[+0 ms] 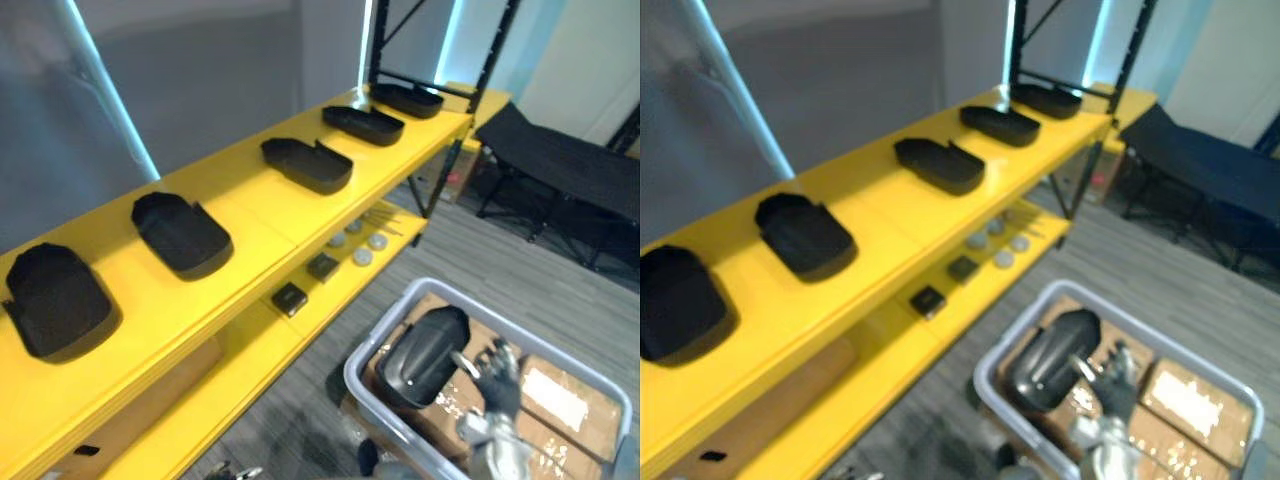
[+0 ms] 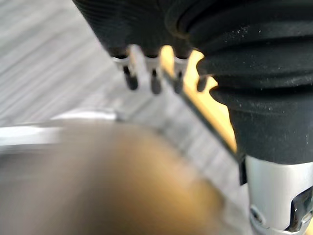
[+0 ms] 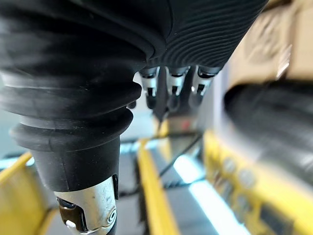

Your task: Walk over and take plastic housings, then place them on the shelf

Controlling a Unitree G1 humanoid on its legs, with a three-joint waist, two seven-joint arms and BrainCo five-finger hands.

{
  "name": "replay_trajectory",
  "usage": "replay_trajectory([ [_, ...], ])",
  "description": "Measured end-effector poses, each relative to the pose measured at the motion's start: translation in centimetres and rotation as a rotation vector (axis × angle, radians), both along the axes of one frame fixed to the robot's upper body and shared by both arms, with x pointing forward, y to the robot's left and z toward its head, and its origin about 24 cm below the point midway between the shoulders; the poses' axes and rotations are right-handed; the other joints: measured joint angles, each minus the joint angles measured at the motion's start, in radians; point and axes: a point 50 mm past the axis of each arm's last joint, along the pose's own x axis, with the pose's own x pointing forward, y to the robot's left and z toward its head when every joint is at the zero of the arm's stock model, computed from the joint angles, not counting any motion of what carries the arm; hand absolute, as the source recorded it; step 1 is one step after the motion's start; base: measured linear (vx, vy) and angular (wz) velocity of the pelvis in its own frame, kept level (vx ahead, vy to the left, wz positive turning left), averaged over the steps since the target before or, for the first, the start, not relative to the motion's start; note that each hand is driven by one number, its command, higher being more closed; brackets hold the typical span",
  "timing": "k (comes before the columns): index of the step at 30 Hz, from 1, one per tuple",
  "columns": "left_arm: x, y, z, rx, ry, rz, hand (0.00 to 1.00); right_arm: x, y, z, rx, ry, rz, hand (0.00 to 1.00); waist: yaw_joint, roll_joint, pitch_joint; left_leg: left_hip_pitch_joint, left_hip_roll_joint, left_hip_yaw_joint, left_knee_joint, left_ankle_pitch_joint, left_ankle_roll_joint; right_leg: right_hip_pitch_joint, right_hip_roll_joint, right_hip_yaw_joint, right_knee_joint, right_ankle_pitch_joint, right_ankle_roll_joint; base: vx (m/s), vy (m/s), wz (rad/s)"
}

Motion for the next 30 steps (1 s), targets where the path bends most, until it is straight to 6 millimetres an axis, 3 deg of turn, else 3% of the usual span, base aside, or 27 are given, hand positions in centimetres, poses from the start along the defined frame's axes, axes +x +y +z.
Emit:
replay_trajectory([
  [1,-0.7,-0.1,0.0,-0.003,0.014,0.008,0.0,1.0,0.3,0.8,-0.009,-0.036,0.029,0.0,0.013,0.002,-0.006,0.024,-0.023,-0.049,-0.026,0.002,-0.007,-0.017,0.012,0.031,0.002,0.002,0.005,-0.02,0.183,-0.99],
  [3,-0.9,0.2,0.0,0.007,0.021,0.005,0.0,2.2,1.3,1.7,-0.003,-0.078,0.068,0.0,0.012,-0.011,-0.014,0.02,-0.047,-0.042,-0.062,0.002,-0.007,-0.052,-0.007,0.031,0.005,0.006,0.006,0.0,0.162,-0.65],
  [5,-0.8,0.7,0.0,0.024,0.019,-0.005,0.0,2.8,1.5,2.2,-0.007,-0.1,0.078,0.0,0.011,-0.029,-0.015,0.021,-0.066,-0.018,-0.101,-0.01,-0.026,-0.095,-0.027,0.016,0.02,0.042,0.035,0.01,0.181,-0.3],
  [8,-0.5,0.7,0.1,0.033,0.003,-0.012,0.0,2.9,1.2,2.2,-0.015,-0.094,0.061,0.0,0.008,-0.032,-0.01,0.025,-0.082,-0.018,-0.129,-0.026,-0.049,-0.133,-0.031,0.013,0.051,0.053,0.047,-0.01,0.101,-0.24],
  [13,-0.3,0.3,0.0,0.052,-0.008,-0.003,0.0,1.7,0.2,1.2,-0.037,-0.032,0.036,0.0,0.006,-0.02,0.011,0.06,-0.116,0.028,-0.115,-0.064,-0.029,-0.15,-0.04,0.012,0.104,0.067,0.066,-0.09,0.053,-0.37],
  [15,-0.3,0.5,0.1,0.064,-0.011,0.018,0.0,1.7,0.2,1.2,-0.034,-0.033,0.04,0.0,0.01,-0.023,0.014,0.057,-0.116,0.089,-0.106,-0.105,-0.016,-0.179,-0.041,-0.044,0.085,0.095,0.044,-0.27,0.002,-0.68],
  [16,0.0,0.6,0.1,0.065,-0.017,0.041,0.0,1.6,0.2,1.1,-0.031,-0.033,0.042,0.0,0.008,-0.032,0.039,0.055,-0.111,0.127,-0.117,-0.113,-0.009,-0.181,-0.066,-0.142,0.072,0.055,-0.016,-0.34,-0.002,-0.61],
  [17,0.1,0.4,0.1,0.065,-0.02,0.04,0.0,1.2,0.1,0.8,-0.03,-0.02,0.042,0.0,0.007,-0.013,0.045,0.066,-0.094,0.153,-0.156,-0.112,-0.009,-0.188,-0.089,-0.28,0.08,0.0,-0.073,-0.37,-0.005,-0.58],
  [18,0.1,0.4,0.1,0.066,-0.018,0.041,0.0,1.1,0.2,0.7,-0.028,-0.016,0.045,0.0,0.009,-0.008,0.048,0.074,-0.086,0.165,-0.177,-0.117,-0.016,-0.201,-0.096,-0.319,0.098,-0.003,-0.07,-0.19,0.016,-0.58],
  [20,-0.2,1.1,0.2,0.099,0.001,0.038,0.0,0.8,0.7,0.3,-0.04,0.005,0.054,0.0,0.009,-0.035,0.046,0.079,-0.075,0.207,-0.183,-0.12,-0.022,-0.214,-0.112,-0.345,0.259,-0.021,-0.059,-0.19,-0.058,-0.51],
  [22,-0.3,1.2,0.2,0.105,0.016,0.041,0.0,0.6,0.6,0.2,-0.045,0.009,0.049,0.0,0.001,-0.041,0.043,0.081,-0.061,0.22,-0.164,-0.117,-0.033,-0.214,-0.118,-0.349,0.34,-0.047,-0.06,-0.14,-0.086,-0.21],
  [23,-0.1,1.9,0.3,0.121,0.009,0.042,0.0,0.4,0.7,0.0,-0.041,0.017,0.047,0.0,0.005,-0.069,0.036,0.076,-0.082,0.216,-0.154,-0.114,-0.034,-0.213,-0.106,-0.342,0.321,-0.012,-0.03,-0.13,-0.078,-0.3],
  [24,0.2,2.0,0.3,0.122,0.006,0.037,0.0,0.5,1.0,0.0,-0.033,0.013,0.053,0.0,0.012,-0.071,0.037,0.064,-0.092,0.191,-0.158,-0.109,-0.013,-0.213,-0.094,-0.329,0.288,0.024,-0.029,-0.23,-0.065,-0.81],
  [25,0.3,1.5,0.2,0.108,0.006,0.042,0.0,1.1,0.9,0.5,-0.039,-0.008,0.053,0.0,0.036,-0.034,0.018,0.037,-0.073,0.157,-0.212,-0.083,0.006,-0.201,-0.057,-0.266,0.148,0.15,0.034,-0.23,-0.045,-0.68],
  [26,0.6,1.0,0.2,0.098,-0.008,0.042,0.0,1.5,1.2,0.6,-0.024,-0.02,0.04,0.0,0.024,-0.016,0.033,0.041,-0.048,0.182,-0.244,-0.035,-0.045,-0.228,-0.077,-0.296,0.359,-0.016,-0.088,-0.22,-0.032,-0.44],
  [28,0.9,1.2,0.3,0.106,-0.018,0.017,0.0,1.3,1.1,0.0,-0.025,0.012,0.007,0.0,0.009,-0.025,0.022,0.041,-0.037,0.167,-0.29,0.013,-0.058,-0.226,-0.163,-0.319,0.652,-0.202,-0.09,-0.09,-0.13,0.14],
  [30,0.1,1.5,0.3,0.112,0.003,0.02,0.0,1.4,1.8,-0.3,-0.024,0.028,0.018,0.0,0.037,-0.054,0.002,0.036,-0.018,0.187,-0.307,0.037,-0.088,-0.165,-0.229,-0.314,0.656,-0.229,-0.076,-0.03,-0.22,-0.31],
])
